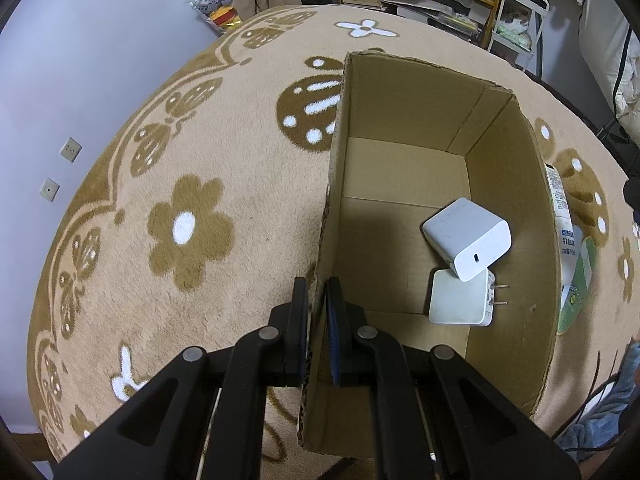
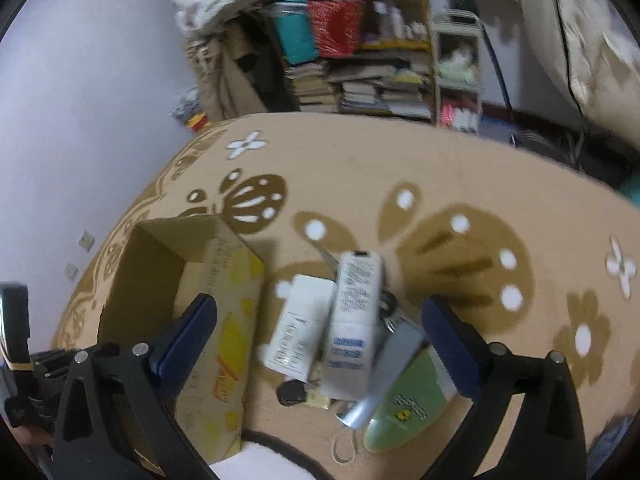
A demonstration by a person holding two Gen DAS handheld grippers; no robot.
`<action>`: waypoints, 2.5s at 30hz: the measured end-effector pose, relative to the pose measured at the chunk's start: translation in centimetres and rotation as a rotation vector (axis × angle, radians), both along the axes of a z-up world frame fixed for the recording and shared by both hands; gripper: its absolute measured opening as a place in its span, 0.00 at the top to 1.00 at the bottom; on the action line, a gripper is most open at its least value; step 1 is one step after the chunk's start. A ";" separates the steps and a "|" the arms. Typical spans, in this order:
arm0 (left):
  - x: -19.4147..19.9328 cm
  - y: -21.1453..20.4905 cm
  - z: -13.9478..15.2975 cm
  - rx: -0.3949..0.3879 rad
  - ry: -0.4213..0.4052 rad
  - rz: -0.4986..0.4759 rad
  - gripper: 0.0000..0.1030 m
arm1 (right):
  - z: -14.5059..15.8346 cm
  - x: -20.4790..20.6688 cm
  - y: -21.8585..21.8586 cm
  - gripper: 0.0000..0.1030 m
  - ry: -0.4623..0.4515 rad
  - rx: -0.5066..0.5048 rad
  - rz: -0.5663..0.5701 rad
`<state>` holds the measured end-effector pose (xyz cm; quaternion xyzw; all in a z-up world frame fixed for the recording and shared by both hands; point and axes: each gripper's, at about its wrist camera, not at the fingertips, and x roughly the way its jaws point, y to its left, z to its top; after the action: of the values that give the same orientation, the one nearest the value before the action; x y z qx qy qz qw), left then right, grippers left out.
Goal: Organize rigid objects
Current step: 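Move the right gripper back over the remaining items, then grasp the green Pochacco card edge with the right gripper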
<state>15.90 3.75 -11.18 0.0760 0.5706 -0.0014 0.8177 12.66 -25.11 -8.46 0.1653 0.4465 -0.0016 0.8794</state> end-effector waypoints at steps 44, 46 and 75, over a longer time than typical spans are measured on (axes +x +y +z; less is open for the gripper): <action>-0.1 0.4 0.0 0.001 0.004 -0.008 0.92 | -12.1 -2.6 -4.8 0.00 0.422 -0.136 -0.237; -0.1 0.4 0.0 0.001 0.004 -0.008 0.92 | -12.3 -2.9 -5.4 0.00 0.427 -0.095 -0.248; -0.2 0.3 -0.1 -0.004 0.016 -0.009 0.92 | -9.5 -2.6 -6.6 0.90 0.256 0.155 -0.242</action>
<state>15.73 4.06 -11.25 0.0768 0.5769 -0.0068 0.8132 10.01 -31.75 -17.96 0.2836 0.5305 -0.0941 0.7933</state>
